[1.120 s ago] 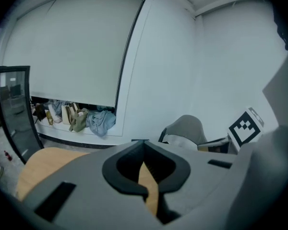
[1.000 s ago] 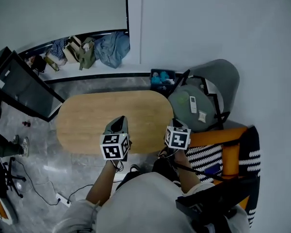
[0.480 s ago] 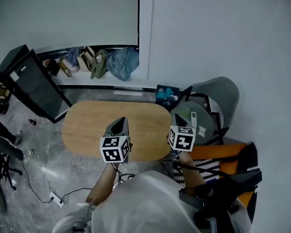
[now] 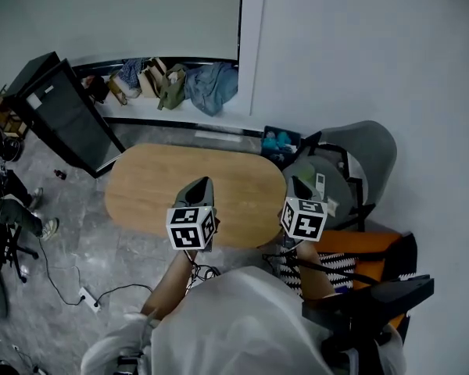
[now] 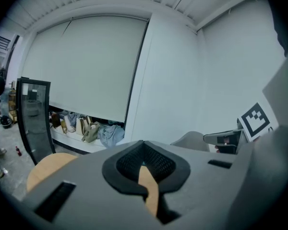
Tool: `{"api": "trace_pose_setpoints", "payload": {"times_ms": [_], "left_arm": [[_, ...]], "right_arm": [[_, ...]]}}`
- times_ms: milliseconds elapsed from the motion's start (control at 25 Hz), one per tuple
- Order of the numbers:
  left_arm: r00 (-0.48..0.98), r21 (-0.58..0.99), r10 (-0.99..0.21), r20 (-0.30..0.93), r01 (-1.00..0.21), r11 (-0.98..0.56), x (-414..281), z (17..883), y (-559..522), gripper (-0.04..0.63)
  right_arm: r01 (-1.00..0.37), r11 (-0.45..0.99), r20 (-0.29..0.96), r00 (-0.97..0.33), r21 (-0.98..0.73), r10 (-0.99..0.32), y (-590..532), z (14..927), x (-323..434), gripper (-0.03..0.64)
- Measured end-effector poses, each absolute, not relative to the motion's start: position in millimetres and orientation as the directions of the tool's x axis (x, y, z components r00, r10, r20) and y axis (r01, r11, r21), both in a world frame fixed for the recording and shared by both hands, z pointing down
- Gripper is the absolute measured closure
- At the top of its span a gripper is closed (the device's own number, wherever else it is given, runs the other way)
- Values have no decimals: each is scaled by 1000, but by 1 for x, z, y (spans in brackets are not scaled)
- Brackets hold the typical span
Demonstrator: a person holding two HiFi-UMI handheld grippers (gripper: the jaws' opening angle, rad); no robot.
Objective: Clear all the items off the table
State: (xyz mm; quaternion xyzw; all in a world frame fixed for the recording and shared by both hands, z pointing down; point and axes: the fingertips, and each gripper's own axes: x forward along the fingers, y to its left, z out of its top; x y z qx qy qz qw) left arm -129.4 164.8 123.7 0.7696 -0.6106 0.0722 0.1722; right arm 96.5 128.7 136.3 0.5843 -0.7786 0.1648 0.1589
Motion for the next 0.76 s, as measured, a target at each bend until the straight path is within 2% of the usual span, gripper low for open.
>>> {"api": "trace_pose_setpoints", "payload": {"times_ms": [760], "left_arm": [[253, 159, -913, 320, -964, -211, -135, 123, 167, 592]], "right_arm": [[-962, 269, 429, -262, -47, -864, 137, 132, 91, 594]]}}
